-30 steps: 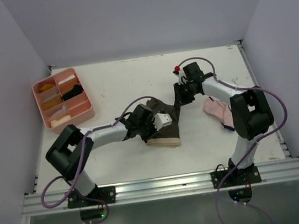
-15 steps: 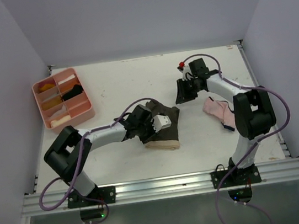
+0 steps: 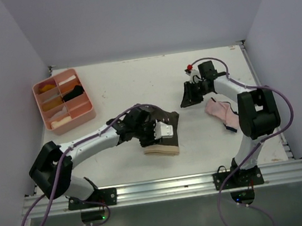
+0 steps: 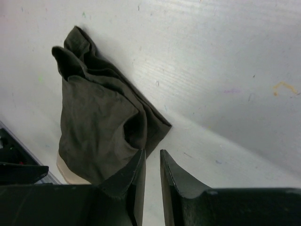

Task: Roll the underwear
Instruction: Fold the underwear

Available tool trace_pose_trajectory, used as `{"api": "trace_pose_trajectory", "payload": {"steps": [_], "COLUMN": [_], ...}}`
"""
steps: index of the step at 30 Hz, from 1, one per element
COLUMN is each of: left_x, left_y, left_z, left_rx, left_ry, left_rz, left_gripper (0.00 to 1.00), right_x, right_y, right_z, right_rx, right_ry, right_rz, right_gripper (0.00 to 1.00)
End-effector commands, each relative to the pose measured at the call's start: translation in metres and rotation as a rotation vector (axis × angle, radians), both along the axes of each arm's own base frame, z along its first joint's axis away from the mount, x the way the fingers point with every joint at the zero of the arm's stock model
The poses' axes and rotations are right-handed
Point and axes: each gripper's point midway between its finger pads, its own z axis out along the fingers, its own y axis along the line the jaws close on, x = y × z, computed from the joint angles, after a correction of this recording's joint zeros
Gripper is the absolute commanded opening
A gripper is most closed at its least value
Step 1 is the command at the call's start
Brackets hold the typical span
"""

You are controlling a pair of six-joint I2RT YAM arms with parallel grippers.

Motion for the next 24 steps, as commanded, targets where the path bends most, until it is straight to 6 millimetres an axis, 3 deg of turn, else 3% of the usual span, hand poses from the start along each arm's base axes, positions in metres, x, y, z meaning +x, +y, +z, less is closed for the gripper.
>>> {"api": "trace_pose_trajectory", "payload": {"steps": [1,5,14,17,24], "left_x": [-0.018,-0.029,-0.041,-0.044,-0.047], "left_y": [-0.008,-0.017,-0.029,-0.028,-0.010], "left_z": [0.007,0.002,-0.001,-0.004,-0.020], "left_rx": [-0.010,-0.003,-0.011,0.002,0.095], "left_ry": [-0.033,-0.095,-0.172,-0.177,-0.168], "left_rz": [-0.201,-0.311,-0.443,-0.467,-0.482], "left_gripper": [0.51,0.54,0.54,0.53,0.50], "right_x": [-0.020,-0.026,-0.013,-0.014,-0.017], "right_y": [0.013,0.021,0.030,0.029,0.028], "right_z": [0.006,-0.007,-0.034,-0.051,-0.062], "right_rx": [0.088,0.107,0.109,0.082,0.038], "right_ry": [0.022,0.047,0.103,0.140,0.146], "right_rz": [0.061,0.063,-0.013,-0.028,-0.026], "right_gripper": [0.22,0.21,0.20,0.18,0.18]}}
